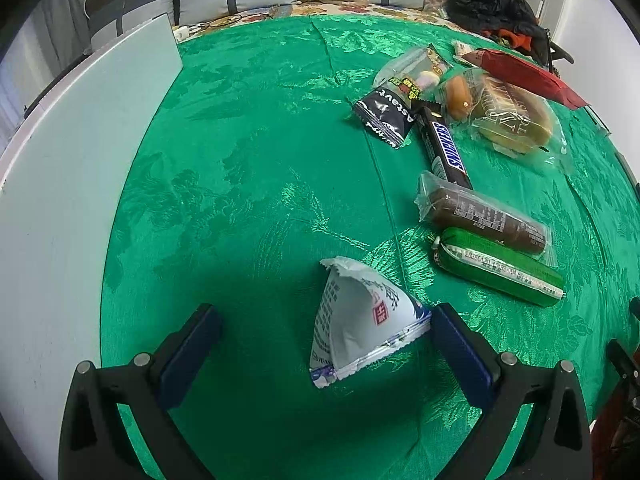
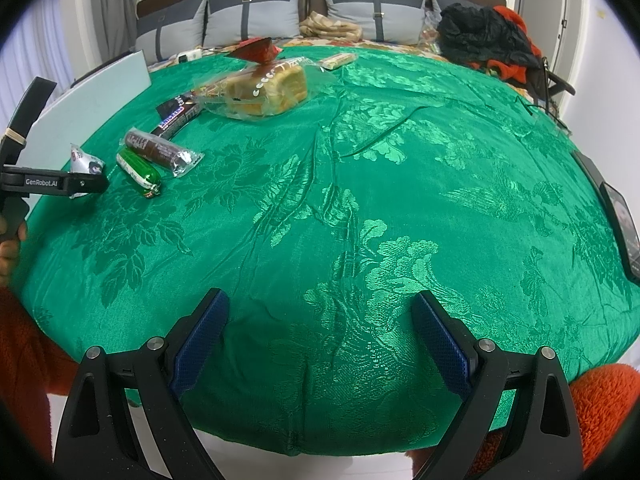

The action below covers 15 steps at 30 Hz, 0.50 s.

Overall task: Organize snacks
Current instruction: 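Close the left tool on the rice-ball pack while the right tool reaches the green sausage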

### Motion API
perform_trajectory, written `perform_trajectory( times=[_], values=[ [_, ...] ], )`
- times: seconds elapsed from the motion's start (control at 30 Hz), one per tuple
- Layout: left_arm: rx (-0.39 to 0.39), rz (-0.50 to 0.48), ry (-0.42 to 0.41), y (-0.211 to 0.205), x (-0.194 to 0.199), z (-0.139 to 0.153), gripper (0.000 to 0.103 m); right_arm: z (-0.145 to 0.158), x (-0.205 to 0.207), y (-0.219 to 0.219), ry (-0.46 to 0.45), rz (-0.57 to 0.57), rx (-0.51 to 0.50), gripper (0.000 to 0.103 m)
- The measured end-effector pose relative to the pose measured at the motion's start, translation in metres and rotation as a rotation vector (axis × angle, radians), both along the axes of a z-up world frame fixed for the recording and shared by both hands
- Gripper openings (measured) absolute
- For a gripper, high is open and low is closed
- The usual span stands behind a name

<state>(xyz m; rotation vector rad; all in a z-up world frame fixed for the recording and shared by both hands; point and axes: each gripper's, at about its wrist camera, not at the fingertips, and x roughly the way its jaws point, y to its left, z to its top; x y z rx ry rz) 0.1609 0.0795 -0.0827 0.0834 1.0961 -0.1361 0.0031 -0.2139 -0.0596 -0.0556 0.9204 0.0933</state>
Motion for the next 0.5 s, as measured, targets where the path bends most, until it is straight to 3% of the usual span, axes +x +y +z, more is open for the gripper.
perform_trajectory(
  times=[0.5],
  values=[
    [-0.006,-0.029,-0.014,0.0055,-0.0066,0.0014,0.100,0.0000,0.0000,0.0002,-0.001,-0.001,0.000,0.096]
  ],
)
